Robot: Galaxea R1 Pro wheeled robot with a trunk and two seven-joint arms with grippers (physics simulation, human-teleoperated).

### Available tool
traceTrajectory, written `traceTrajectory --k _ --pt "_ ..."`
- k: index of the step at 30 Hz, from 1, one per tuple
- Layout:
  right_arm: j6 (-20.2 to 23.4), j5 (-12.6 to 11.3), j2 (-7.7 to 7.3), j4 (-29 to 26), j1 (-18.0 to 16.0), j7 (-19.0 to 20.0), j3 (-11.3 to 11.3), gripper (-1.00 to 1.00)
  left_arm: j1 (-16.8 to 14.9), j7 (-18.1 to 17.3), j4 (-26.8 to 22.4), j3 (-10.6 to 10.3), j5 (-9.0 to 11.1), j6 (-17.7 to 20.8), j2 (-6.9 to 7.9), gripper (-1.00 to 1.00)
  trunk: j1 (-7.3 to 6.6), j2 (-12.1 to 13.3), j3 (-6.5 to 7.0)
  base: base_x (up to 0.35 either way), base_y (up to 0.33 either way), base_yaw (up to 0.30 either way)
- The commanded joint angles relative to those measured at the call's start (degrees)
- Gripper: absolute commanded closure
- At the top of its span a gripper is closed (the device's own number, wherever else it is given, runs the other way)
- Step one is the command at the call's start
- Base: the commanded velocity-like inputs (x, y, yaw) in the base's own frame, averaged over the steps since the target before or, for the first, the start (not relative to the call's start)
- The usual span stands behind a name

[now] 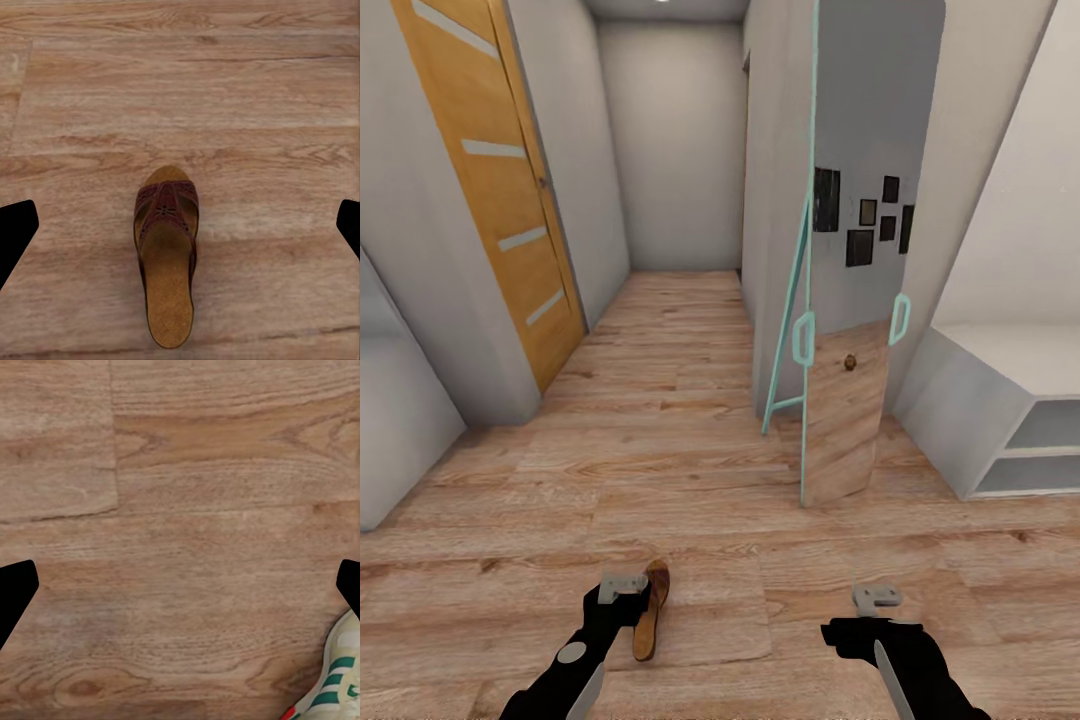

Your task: Pick up the two gym shoes and the two sandals from the corridor floor and place them onto the hallstand (shoe rack) in the corridor, making sure they are on the rack and not on the floor. Arrange them so the two gym shoes are next to each other and the two sandals are next to each other.

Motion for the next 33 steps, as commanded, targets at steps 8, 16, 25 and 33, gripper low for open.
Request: traceTrajectory --k 8,16,25,33 --pt "0.3 0.0 0.07 -0.1 0.0 0.0 0.0 -1.00 0.0 0.0 0.0 0.0 0.0 -0.2 0.02 -1.00 1.75 -3.2 -2.24 0.000 0.000 0.000" --pt "0.3 0.0 0.08 -0.1 0.0 0.0 0.0 -1.00 0.0 0.0 0.0 0.0 0.0 -0.2 0.02 -1.00 3.51 -6.5 -4.43 0.000 0.000 0.000" --pt "0.3 0.0 0.08 -0.1 0.0 0.0 0.0 -1.00 0.0 0.0 0.0 0.0 0.0 -0.2 0.02 -1.00 5.49 -10.1 -6.89 0.000 0.000 0.000" --pt "0.3 0.0 -0.16 -0.1 0.0 0.1 0.0 -1.00 0.0 0.0 0.0 0.0 -0.1 -0.2 0.03 -1.00 7.24 -13.3 -9.08 0.000 0.000 0.000"
